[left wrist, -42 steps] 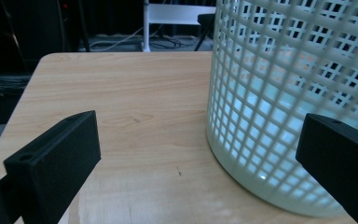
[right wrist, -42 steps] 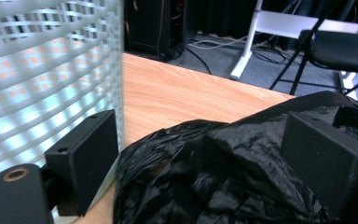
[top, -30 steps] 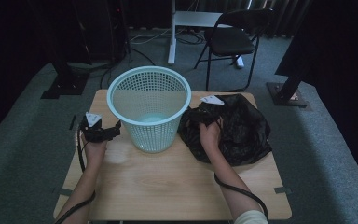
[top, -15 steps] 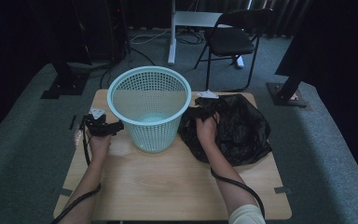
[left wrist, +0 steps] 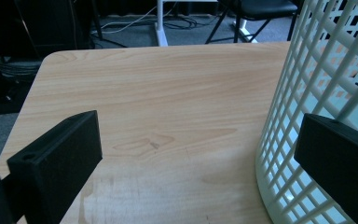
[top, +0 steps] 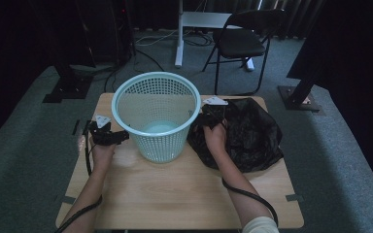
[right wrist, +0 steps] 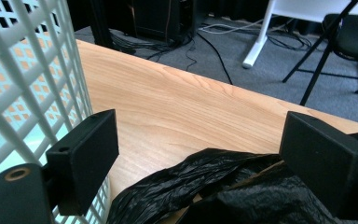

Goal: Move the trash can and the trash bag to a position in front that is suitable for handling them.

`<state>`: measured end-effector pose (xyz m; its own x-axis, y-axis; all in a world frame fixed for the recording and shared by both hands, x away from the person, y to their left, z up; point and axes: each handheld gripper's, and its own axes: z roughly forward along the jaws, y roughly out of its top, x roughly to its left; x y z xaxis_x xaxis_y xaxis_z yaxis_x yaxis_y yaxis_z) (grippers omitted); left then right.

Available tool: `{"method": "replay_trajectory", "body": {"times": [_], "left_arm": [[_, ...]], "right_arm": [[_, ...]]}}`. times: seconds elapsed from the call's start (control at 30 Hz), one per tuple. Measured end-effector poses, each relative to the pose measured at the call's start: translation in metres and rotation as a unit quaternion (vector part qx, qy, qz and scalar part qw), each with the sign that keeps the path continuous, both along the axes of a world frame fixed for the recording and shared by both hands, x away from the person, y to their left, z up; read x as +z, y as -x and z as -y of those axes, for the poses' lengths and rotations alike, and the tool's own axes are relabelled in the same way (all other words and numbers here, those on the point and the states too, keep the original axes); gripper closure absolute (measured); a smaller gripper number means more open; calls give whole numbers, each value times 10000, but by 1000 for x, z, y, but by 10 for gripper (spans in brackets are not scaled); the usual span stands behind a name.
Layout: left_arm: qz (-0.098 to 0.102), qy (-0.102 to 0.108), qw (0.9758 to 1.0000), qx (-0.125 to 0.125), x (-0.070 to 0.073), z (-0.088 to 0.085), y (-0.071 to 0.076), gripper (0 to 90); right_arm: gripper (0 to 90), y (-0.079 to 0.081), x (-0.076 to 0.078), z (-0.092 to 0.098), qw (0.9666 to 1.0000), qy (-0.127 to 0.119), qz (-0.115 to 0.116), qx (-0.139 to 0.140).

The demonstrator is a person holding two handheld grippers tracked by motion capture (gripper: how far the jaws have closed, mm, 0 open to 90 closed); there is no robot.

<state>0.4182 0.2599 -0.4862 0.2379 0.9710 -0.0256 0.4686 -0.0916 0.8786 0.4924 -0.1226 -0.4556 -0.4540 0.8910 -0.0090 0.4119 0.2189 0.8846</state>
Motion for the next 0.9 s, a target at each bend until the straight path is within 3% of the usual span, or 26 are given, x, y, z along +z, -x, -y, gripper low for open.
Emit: {"method": "replay_trajectory", "body": {"times": [0.17, 0.5, 0.8, 0.9], "left_arm": [[-8, -62, 10000, -69, 1, -2, 13, 9], [-65, -69, 9996, -280, 2, -1, 44, 10], [-5, -456, 9972, -584, 6, 10, 74, 10], [29, -473, 9966, -679, 6, 15, 85, 10]], "right_arm": [[117, 14, 1, -2, 9998, 94, 90, 178], [128, 50, 0, 2, 9990, 39, 165, 417], [128, 82, -3, 14, 9987, -33, 34, 514], [128, 93, -4, 21, 9986, -123, -25, 506]]}}
